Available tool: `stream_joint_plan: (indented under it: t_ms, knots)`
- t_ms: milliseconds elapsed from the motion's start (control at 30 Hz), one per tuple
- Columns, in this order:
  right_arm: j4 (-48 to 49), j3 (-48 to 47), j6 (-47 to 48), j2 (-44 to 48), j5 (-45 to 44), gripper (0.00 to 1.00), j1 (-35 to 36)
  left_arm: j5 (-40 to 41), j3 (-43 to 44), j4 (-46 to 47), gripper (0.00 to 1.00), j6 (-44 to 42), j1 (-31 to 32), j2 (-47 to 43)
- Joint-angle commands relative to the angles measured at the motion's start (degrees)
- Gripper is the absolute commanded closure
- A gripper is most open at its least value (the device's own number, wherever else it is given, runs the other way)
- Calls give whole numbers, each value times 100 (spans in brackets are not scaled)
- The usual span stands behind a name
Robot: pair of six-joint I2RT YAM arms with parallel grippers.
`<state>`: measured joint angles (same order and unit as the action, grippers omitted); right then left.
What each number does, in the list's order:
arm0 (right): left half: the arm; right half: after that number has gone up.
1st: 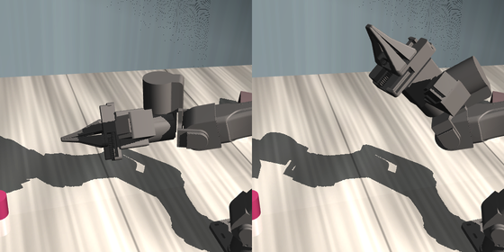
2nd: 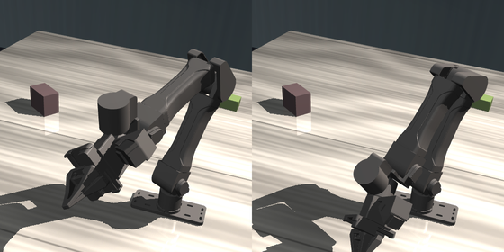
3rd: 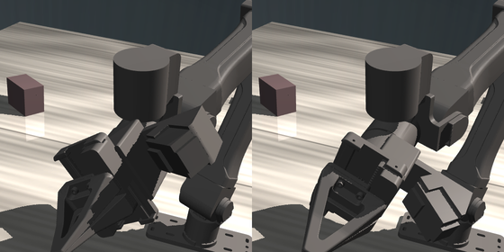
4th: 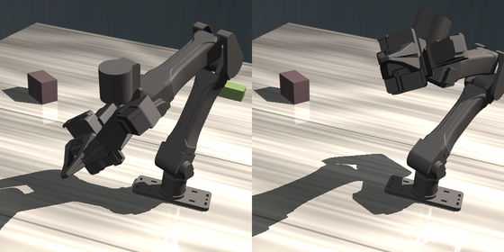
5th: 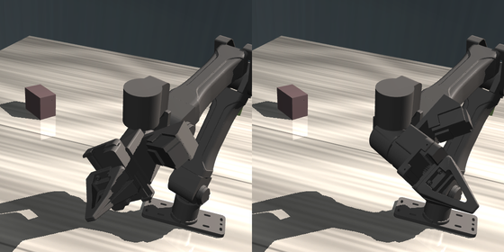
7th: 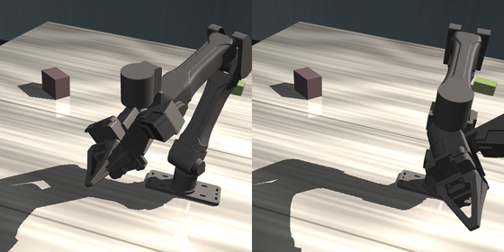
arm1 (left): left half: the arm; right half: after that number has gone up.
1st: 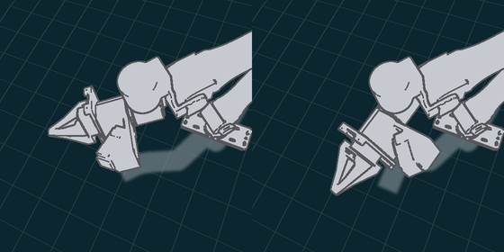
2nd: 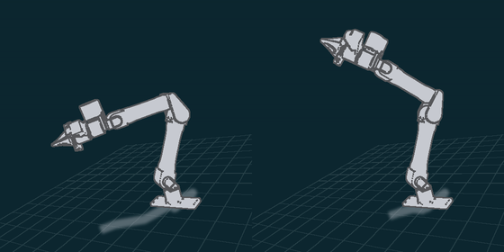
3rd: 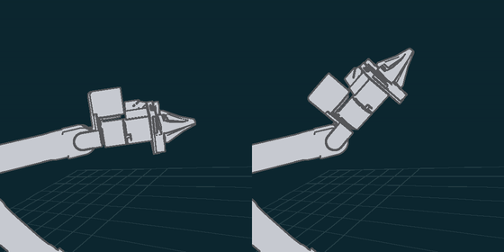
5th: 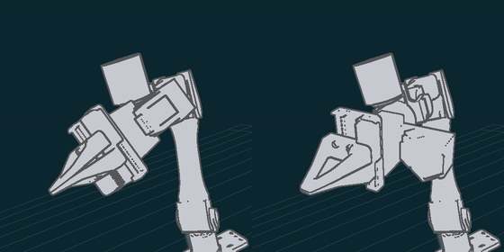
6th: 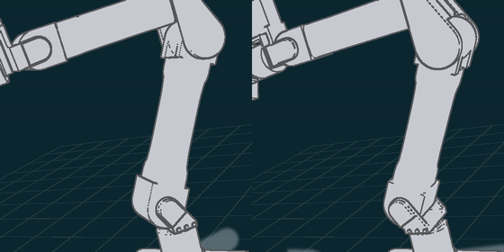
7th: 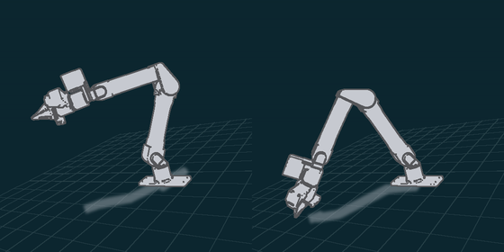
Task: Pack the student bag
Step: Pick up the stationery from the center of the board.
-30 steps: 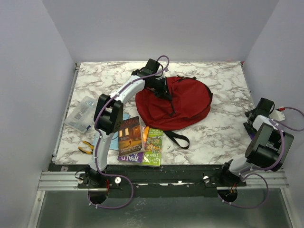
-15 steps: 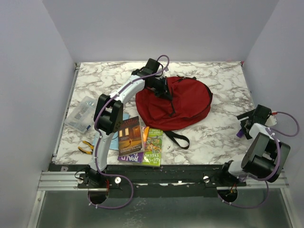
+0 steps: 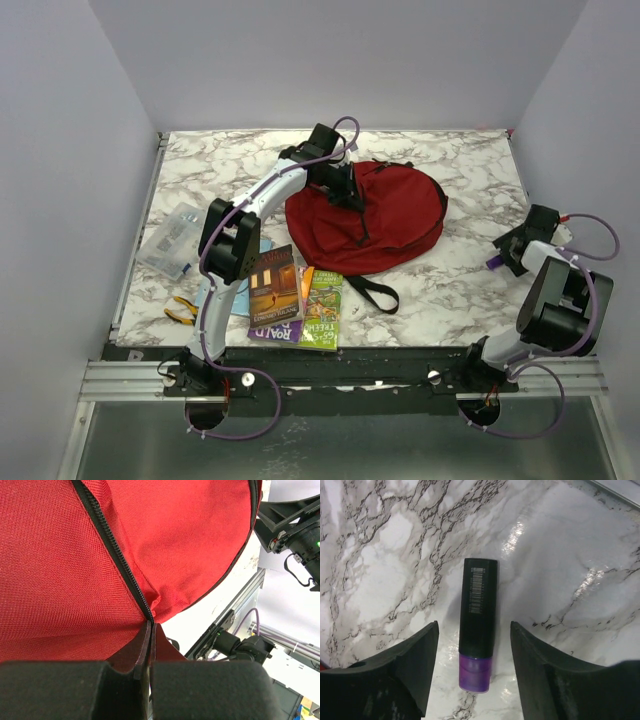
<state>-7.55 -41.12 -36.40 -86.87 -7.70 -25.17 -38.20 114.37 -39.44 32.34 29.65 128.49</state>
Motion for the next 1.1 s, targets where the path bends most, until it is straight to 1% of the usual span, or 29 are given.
stream_joint_plan:
  t_ms: [0,100,167,267,367,400,433,467,600,667,700,867,967,1000,1067]
  knots:
    - [-1184,219,42,-461,201,41,345,-278,139,-64,100,25,102,-105]
    - [-1400,-6,27,-760,17,43,656,-323,171,-63,100,53,102,-107]
    - [-1473,-145,71,-1039,24,46,714,-363,182,-64,100,75,102,-109]
    - [-1568,-249,142,-1281,15,51,785,-378,174,-64,100,96,103,-127]
    - [-1572,-287,186,-1362,35,58,900,-418,221,-55,100,128,102,-95]
    - [-1574,-303,202,-1374,28,60,936,-429,241,-56,100,132,102,-82]
    - [-1573,-318,230,-1392,46,64,958,-433,250,-55,100,141,102,-82]
    - [-1570,-325,247,-1407,50,66,992,-428,244,-57,100,141,102,-78]
    - [-1508,-369,337,-1412,139,83,1150,-418,217,-55,100,132,98,-101]
    - [-1421,-383,416,-1369,271,96,1228,-421,218,-56,100,141,81,-101]
    - [-1382,-381,453,-1326,310,99,1239,-417,210,-60,100,141,69,-106]
    - [-1186,-295,529,-966,405,99,1238,-418,253,-61,100,169,-40,-81]
    - [-798,-83,585,-424,731,99,1246,-406,211,-55,100,150,-95,-99]
    - [-702,-28,631,-225,992,99,1248,-387,185,-59,100,142,-107,-113]
    - [-677,16,726,172,1121,99,1283,-375,165,-55,100,128,-124,-106]
